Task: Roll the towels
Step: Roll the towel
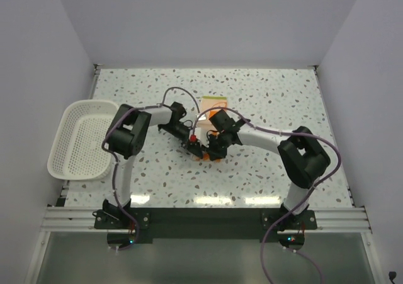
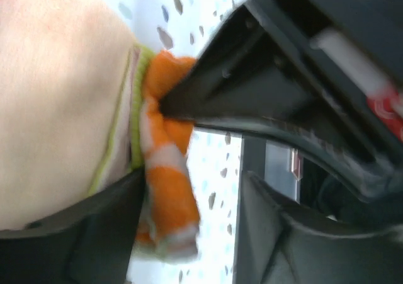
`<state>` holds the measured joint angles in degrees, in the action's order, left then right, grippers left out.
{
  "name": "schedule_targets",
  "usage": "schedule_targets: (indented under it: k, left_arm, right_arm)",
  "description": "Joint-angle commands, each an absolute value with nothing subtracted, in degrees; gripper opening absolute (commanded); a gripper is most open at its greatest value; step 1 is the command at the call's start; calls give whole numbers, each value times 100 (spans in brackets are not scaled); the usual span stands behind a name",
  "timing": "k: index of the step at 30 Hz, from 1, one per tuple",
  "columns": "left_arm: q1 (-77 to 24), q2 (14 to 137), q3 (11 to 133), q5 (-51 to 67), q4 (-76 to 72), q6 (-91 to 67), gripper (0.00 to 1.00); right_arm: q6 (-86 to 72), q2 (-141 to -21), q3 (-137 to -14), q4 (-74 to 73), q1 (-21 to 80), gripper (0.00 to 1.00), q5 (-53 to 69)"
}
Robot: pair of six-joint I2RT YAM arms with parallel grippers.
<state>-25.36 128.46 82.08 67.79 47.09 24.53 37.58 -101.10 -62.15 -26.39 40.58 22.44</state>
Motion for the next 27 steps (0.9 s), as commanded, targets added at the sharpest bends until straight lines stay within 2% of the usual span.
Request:
schedule_targets:
  k: [1, 5, 9, 18, 22, 27]
  left_arm:
    - [-1787, 12491, 7446, 5842, 3360, 1899, 75]
    - [-1372, 11886, 6945, 6161, 3191, 1907, 79]
    - [-1099, 11094, 6400, 6267, 2717, 1592, 79]
    - [-1072, 8694, 4721, 4801, 1108, 1273, 71]
    - [-2079, 7948, 4290, 3652, 784, 2345, 71]
    - [-3424, 7690, 3859, 3007, 247, 3830, 69]
  right_arm:
    - [3876, -10449, -6591, -3400, 3789, 0, 2906]
    - [3850, -10827, -7266, -4077, 3542, 0, 3478]
    - [3797, -11293, -7847, -4868, 3305, 0, 3989]
    - [3779, -12638, -9166, -6371, 3015, 0, 4939]
    - [3814, -13279, -9702, -7004, 2988, 0, 5202]
    - [3910, -14034, -10449, -7960, 2927, 0, 5422]
